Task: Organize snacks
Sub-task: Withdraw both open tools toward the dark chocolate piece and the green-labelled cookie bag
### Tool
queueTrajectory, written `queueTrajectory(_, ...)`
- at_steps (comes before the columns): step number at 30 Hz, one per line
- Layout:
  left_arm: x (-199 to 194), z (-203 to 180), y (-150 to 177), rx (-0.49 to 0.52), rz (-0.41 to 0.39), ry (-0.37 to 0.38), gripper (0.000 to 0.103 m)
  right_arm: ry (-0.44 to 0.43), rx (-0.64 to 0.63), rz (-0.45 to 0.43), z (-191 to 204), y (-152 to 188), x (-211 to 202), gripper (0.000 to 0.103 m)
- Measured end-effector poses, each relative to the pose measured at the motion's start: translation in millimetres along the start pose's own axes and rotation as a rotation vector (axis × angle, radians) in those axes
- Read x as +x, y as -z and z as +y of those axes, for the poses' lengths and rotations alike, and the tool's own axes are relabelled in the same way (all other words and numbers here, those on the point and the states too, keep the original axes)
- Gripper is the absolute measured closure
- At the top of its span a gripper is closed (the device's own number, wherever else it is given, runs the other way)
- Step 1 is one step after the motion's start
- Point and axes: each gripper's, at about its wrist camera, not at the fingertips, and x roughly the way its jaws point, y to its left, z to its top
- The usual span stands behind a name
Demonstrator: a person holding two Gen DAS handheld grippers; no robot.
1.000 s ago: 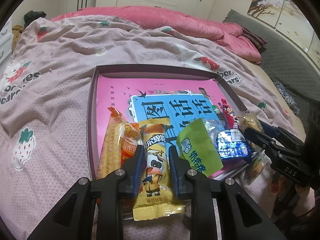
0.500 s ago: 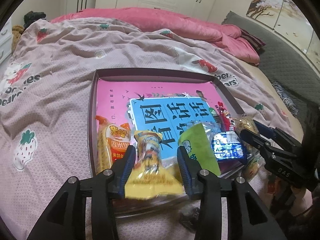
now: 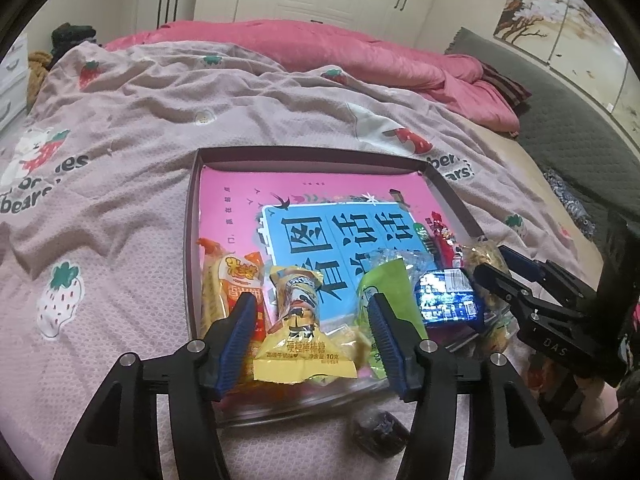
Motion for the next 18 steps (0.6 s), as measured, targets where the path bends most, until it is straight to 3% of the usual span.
queueTrajectory(18, -31, -5, -3, -0.004, -0.058, 0.020, 0.033, -0.009, 0.002, -0.057, 0, -4, -23, 0.039)
